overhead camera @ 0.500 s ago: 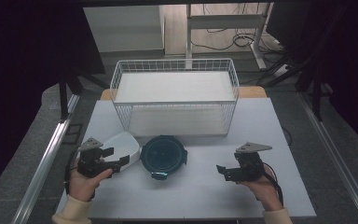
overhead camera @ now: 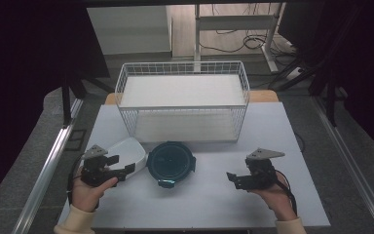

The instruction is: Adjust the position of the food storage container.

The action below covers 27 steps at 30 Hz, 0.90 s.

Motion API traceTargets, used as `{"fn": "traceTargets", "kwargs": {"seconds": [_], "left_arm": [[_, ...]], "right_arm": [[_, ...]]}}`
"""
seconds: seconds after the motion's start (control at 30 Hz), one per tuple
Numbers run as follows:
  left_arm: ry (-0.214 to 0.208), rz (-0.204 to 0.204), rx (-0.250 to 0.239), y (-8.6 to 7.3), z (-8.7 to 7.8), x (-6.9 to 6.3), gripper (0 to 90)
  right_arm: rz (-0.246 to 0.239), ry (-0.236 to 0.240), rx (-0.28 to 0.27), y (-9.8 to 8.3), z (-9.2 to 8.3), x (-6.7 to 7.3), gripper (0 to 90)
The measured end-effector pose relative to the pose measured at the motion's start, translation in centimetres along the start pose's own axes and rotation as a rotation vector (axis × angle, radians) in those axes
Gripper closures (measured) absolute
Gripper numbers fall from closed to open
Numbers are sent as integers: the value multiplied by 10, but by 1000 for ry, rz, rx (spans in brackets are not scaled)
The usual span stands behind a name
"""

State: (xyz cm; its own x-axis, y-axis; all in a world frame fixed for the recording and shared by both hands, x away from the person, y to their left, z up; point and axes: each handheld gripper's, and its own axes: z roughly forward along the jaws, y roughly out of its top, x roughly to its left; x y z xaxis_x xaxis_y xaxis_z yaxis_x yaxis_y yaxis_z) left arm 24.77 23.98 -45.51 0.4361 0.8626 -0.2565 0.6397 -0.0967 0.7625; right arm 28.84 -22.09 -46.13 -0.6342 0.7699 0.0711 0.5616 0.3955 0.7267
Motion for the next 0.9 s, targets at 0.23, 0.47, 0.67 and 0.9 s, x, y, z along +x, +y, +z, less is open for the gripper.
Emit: {"fn": "traceTargets", "kwargs": {"seconds": [0.23, 0.47, 0.67, 0.9], "left_arm": [[-7, 7, -3, 3, 0, -1, 268], [-8, -7, -4, 10, 1, -5, 294], [-40, 21, 17, 25, 11, -22, 324], [-50, 77, 41, 51, 24, -34, 344]], "right_arm": [[-9, 5, 7, -1, -1, 3, 147], [-7, -2, -9, 1, -9, -2, 149], [7, -10, -18, 0, -14, -6, 154], [8, -8, -12, 0, -12, -7, 155]]}}
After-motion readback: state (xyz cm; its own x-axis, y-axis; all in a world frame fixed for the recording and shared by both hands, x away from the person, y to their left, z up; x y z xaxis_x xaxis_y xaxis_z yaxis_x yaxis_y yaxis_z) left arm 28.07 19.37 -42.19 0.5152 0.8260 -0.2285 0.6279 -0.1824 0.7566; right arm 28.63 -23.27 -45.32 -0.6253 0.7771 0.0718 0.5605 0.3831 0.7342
